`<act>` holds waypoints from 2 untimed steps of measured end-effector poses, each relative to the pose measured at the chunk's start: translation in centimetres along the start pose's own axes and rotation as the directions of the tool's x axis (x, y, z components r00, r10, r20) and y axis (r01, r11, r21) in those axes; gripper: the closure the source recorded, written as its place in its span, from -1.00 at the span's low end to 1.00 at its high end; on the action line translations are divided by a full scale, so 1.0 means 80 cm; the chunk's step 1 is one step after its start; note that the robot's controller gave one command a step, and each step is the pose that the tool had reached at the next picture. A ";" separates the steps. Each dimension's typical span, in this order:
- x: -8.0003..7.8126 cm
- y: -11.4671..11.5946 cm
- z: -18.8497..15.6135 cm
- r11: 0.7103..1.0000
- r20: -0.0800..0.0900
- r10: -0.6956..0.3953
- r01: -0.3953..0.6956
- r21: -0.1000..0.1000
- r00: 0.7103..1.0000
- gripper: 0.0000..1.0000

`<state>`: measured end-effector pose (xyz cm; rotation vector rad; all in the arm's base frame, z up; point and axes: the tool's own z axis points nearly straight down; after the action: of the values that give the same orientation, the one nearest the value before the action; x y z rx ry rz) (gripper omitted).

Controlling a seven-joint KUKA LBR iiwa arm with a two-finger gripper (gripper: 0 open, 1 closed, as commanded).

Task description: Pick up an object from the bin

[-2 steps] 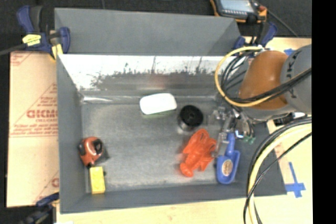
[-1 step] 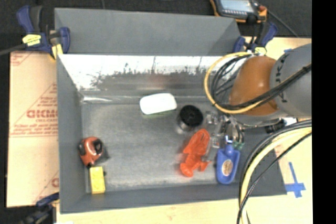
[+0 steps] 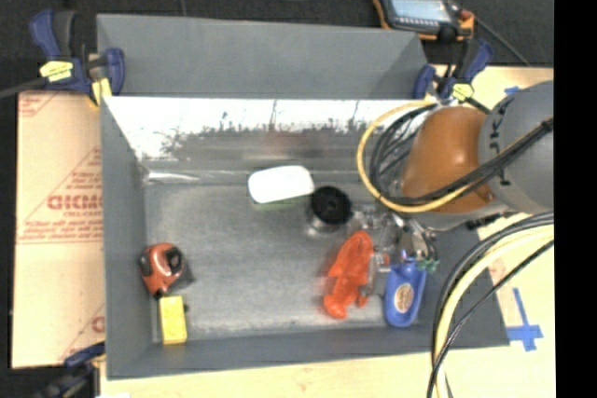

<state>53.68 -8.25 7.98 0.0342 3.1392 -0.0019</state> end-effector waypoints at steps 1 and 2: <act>0.072 -0.046 0.009 0.966 0.010 0.259 -0.259 0.000 0.966 1.00; 0.072 -0.046 0.009 0.966 0.010 0.258 -0.258 0.000 0.966 1.00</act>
Offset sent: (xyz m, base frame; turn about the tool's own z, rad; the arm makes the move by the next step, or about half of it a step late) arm 0.0000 0.0000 0.0000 0.0000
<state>47.88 -11.78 7.29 0.4411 3.0976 -0.0037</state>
